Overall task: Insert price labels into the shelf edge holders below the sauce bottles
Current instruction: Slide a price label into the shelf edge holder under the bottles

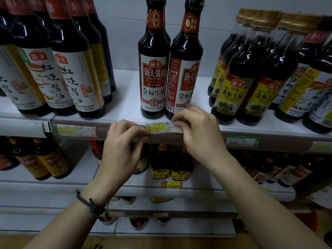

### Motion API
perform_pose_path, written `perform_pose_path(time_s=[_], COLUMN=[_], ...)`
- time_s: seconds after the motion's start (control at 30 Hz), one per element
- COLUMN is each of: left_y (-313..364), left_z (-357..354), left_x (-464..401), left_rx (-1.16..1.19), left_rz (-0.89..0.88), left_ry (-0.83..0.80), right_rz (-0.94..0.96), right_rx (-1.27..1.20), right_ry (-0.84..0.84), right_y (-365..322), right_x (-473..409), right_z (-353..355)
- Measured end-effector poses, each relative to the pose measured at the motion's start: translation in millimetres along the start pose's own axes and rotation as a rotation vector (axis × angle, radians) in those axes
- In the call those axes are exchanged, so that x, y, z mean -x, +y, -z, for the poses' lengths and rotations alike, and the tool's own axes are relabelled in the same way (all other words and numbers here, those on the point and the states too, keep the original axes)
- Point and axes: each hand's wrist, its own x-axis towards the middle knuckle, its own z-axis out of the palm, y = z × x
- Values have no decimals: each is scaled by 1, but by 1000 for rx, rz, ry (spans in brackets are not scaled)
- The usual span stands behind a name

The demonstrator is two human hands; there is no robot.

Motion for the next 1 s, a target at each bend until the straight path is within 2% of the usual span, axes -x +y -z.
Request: perform_pose_path(time_s=[0.2, 0.57, 1.0], left_y=[-1, -1, 0], left_z=[-1, -4, -4], left_x=[-1, -1, -1], left_rx=[-10, -59, -110], left_rz=[-5, -20, 0], left_ry=[-3, -20, -69], right_rz=[44, -48, -40], right_rx=[105, 180, 185], right_ry=[20, 124, 109], right_y=[-4, -5, -3], right_x=[11, 30, 33], right_z=[-8, -24, -24])
